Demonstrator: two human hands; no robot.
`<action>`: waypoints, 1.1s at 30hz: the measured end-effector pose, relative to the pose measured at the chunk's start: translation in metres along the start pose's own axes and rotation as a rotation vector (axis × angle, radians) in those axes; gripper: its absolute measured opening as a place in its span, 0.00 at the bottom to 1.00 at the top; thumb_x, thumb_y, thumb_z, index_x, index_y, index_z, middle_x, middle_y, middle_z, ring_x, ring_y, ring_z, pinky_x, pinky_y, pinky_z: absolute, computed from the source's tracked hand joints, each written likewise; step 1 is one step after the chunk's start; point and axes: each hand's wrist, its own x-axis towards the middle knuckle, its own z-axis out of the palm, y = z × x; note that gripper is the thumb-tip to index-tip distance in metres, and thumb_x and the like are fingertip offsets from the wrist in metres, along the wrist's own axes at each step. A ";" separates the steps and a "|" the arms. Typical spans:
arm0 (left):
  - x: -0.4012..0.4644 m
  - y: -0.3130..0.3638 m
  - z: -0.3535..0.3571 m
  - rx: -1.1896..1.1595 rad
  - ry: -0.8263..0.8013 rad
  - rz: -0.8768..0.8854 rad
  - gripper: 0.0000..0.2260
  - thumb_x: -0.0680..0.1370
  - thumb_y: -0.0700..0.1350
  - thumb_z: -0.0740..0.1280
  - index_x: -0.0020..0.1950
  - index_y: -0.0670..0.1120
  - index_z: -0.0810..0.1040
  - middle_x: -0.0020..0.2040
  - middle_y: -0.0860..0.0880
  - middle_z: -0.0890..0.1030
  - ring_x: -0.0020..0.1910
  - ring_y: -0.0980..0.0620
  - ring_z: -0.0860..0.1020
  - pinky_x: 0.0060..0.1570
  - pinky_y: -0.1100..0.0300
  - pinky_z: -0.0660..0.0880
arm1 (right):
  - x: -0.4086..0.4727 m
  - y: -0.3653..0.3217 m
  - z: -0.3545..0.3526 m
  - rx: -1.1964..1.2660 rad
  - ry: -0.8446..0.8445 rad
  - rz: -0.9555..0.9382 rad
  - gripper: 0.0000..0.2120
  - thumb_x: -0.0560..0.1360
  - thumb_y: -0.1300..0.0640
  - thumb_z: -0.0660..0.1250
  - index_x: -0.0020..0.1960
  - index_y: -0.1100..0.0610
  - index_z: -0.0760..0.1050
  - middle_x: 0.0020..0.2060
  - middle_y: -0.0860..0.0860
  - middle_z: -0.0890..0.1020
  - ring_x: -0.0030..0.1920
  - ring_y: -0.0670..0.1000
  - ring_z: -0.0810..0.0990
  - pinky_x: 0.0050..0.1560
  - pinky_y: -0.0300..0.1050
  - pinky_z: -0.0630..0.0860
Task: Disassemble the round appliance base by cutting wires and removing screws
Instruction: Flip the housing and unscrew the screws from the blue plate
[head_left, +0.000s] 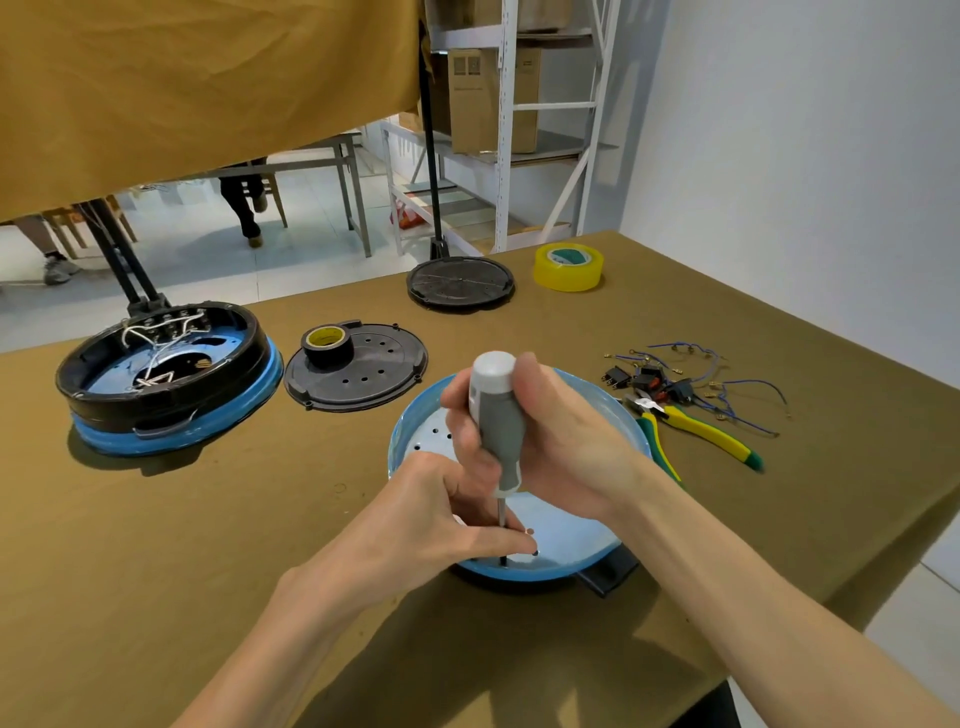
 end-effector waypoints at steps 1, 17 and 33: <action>0.001 0.002 -0.001 0.011 -0.009 -0.003 0.05 0.72 0.51 0.80 0.44 0.61 0.86 0.42 0.58 0.87 0.45 0.59 0.85 0.45 0.70 0.77 | 0.000 0.000 -0.001 0.044 -0.022 0.018 0.22 0.76 0.35 0.66 0.54 0.54 0.82 0.38 0.48 0.80 0.34 0.45 0.75 0.36 0.39 0.74; 0.001 -0.001 0.002 -0.098 0.050 -0.037 0.11 0.69 0.53 0.81 0.47 0.53 0.86 0.42 0.50 0.88 0.45 0.48 0.87 0.50 0.50 0.83 | 0.000 0.007 0.005 0.069 0.097 0.033 0.28 0.80 0.36 0.54 0.53 0.59 0.79 0.34 0.51 0.79 0.28 0.48 0.69 0.33 0.42 0.67; 0.004 0.001 0.000 -0.021 -0.058 -0.040 0.07 0.75 0.48 0.78 0.50 0.57 0.85 0.47 0.57 0.88 0.50 0.59 0.85 0.49 0.69 0.78 | 0.008 0.012 0.000 0.146 0.092 0.021 0.27 0.79 0.33 0.56 0.47 0.57 0.76 0.33 0.50 0.76 0.27 0.46 0.67 0.30 0.42 0.63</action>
